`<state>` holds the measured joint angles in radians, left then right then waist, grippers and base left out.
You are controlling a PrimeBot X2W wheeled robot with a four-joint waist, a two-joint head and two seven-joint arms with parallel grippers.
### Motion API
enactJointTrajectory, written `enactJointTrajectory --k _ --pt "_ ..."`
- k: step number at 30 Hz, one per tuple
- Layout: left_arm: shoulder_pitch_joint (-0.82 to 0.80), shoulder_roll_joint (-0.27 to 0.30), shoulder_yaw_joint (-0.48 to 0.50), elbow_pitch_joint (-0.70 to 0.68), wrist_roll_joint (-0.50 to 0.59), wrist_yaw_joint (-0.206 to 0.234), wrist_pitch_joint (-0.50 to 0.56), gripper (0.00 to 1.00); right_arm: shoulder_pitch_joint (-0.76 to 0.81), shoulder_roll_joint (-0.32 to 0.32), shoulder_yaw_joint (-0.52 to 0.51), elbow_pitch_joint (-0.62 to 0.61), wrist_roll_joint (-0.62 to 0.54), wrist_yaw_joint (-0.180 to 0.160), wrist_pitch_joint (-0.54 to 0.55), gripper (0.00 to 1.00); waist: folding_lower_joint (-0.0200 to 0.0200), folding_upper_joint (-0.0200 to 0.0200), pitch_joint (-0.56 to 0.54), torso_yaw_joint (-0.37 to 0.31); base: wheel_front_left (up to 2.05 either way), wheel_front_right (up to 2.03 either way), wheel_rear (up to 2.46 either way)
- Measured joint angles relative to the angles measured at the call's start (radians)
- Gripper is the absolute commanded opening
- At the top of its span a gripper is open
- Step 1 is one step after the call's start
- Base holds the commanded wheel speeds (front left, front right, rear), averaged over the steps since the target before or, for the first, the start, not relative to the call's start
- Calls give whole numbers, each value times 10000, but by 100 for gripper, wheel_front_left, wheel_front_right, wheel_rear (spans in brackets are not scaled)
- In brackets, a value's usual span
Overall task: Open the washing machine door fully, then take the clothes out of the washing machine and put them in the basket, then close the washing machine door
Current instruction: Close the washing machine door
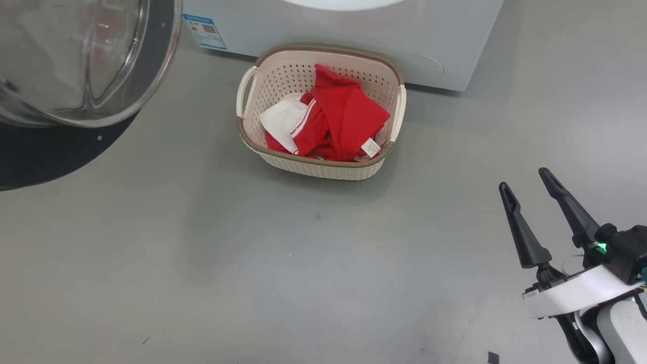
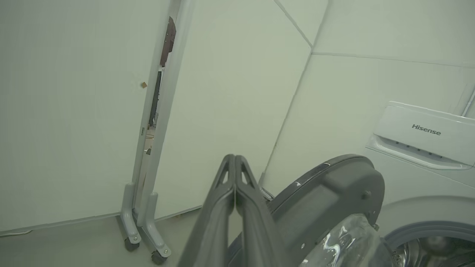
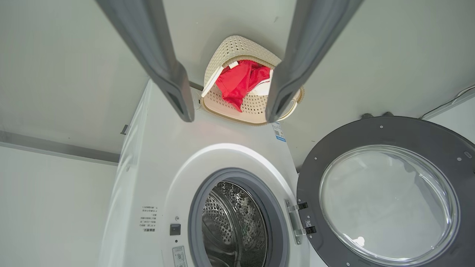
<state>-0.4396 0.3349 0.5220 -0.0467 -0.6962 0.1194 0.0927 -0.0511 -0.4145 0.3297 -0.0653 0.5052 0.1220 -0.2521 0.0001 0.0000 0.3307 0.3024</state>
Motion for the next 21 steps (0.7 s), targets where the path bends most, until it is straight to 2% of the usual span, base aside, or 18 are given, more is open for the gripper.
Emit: enactJointTrajectory --k 8,14,18,21 --pt "-833 -13 1799 2011 -343 73 1049 0 -84 -125 115 0 140 0 0 100 0 0 217 -609 0 0 0" --pt "-1919 -629 3854 3517 -746 75 1452 0 -89 -188 203 29 173 0 0 100 0 0 231 -919 0 0 0" --pt "-2803 -963 4696 4128 -1049 75 1714 0 -87 -293 190 27 278 0 0 100 0 0 225 -981 0 0 0" --pt "-3235 -1007 5012 4466 -1156 77 1985 0 -88 -303 213 27 295 0 0 100 0 0 216 -1010 0 0 0"
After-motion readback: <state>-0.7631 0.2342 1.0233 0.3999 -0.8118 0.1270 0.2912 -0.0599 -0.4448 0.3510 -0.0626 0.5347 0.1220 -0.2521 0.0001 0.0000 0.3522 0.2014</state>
